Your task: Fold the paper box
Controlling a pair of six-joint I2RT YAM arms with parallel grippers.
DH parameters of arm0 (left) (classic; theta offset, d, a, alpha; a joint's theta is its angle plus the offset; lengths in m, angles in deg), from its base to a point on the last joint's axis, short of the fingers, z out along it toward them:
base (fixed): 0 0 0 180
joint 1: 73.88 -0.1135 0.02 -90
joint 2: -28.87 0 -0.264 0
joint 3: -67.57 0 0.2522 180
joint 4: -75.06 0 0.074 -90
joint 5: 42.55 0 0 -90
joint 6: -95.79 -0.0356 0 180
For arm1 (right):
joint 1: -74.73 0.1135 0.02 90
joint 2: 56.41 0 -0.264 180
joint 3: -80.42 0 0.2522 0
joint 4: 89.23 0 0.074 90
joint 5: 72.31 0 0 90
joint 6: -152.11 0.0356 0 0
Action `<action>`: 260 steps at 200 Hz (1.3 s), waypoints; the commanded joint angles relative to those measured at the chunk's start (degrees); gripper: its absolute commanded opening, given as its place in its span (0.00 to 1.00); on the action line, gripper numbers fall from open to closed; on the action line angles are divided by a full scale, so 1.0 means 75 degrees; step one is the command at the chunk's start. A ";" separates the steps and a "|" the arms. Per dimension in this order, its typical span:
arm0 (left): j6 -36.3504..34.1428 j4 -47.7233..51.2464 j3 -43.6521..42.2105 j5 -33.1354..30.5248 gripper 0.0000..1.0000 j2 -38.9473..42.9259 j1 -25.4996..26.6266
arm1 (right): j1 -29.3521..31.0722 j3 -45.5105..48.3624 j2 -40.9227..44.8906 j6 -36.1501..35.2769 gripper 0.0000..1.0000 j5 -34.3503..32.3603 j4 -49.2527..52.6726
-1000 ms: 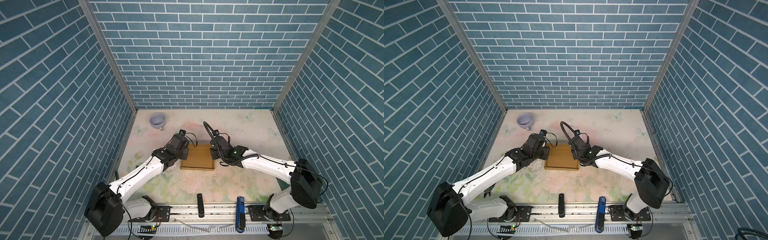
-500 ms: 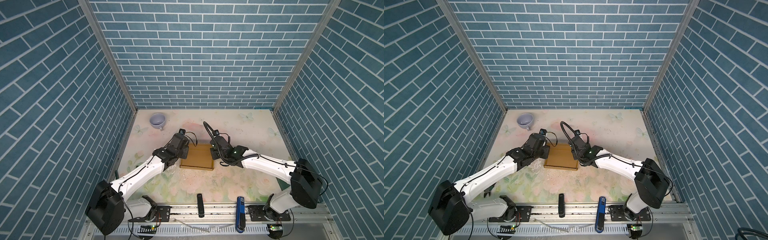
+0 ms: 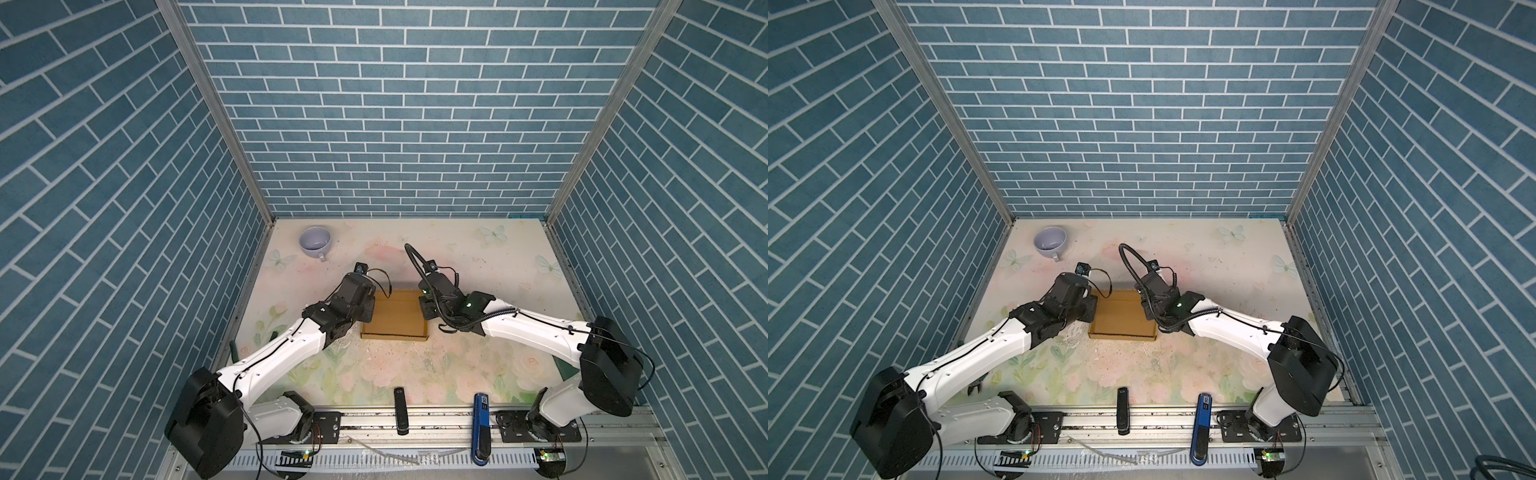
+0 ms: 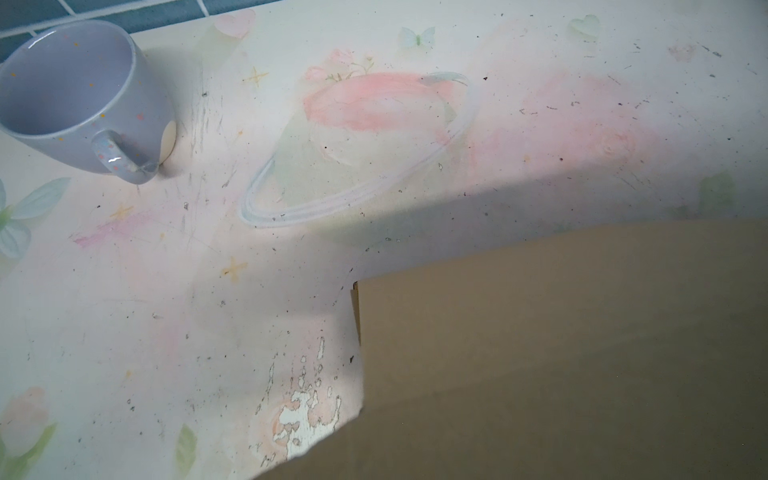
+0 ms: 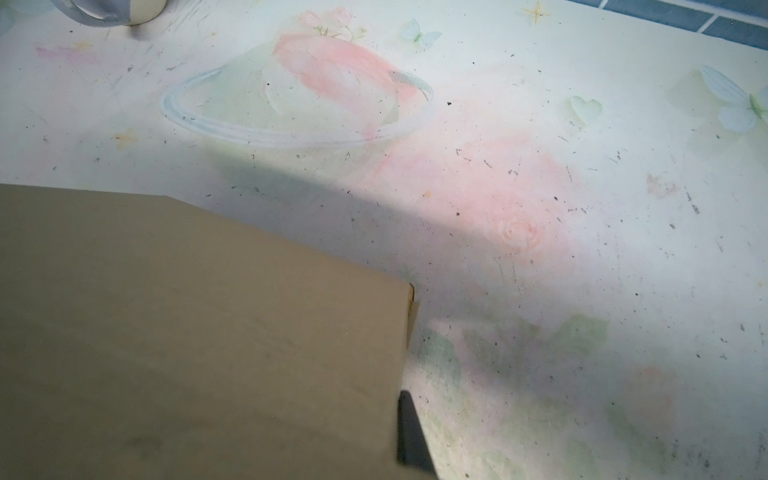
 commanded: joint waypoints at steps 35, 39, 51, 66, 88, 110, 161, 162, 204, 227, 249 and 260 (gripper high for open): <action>0.0204 -0.0208 -0.0418 0.0300 0.04 0.0284 0.0022 | 0.0280 -0.0607 -0.0446 0.0409 0.02 0.0173 0.0658; 0.0206 -0.0220 -0.0447 0.0315 0.04 0.0293 0.0020 | 0.0292 -0.0597 -0.0461 0.0432 0.02 0.0171 0.0662; 0.0210 -0.0257 -0.0457 0.0346 0.04 0.0321 0.0020 | 0.0328 -0.0584 -0.0489 0.0554 0.03 0.0136 0.0660; 0.0224 -0.0276 -0.0648 0.0364 0.04 0.0379 0.0026 | 0.0373 -0.0583 -0.0529 0.0649 0.03 0.0120 0.0634; 0.0240 -0.0314 -0.0749 0.0386 0.04 0.0494 0.0027 | 0.0445 -0.0673 -0.0622 0.0778 0.03 0.0067 0.0701; 0.0256 -0.0327 -0.0816 0.0418 0.04 0.0558 0.0021 | 0.0476 -0.0791 -0.0696 0.0874 0.03 0.0020 0.0867; 0.0321 -0.0446 -0.0938 0.0545 0.04 0.0529 0.0020 | 0.0528 -0.0856 -0.0729 0.1069 0.08 -0.0011 0.0941; 0.0324 -0.0452 -0.0938 0.0549 0.04 0.0537 0.0020 | 0.0529 -0.0854 -0.0728 0.1069 0.08 -0.0008 0.0937; 0.0364 -0.0515 -0.0990 0.0618 0.04 0.0526 0.0020 | 0.0566 -0.0923 -0.0767 0.1169 0.11 -0.0029 0.0961; 0.0384 -0.0519 -0.1019 0.0646 0.04 0.0558 0.0021 | 0.0573 -0.0858 -0.0775 0.1233 0.11 -0.0040 0.0952; 0.0462 -0.0534 -0.1098 0.0665 0.04 0.0612 0.0020 | 0.0602 -0.0677 -0.0695 0.1332 0.11 -0.0122 0.0865; 0.0507 -0.0548 -0.1156 0.0662 0.04 0.0659 0.0030 | 0.0611 -0.0588 -0.0658 0.1367 0.11 -0.0137 0.0816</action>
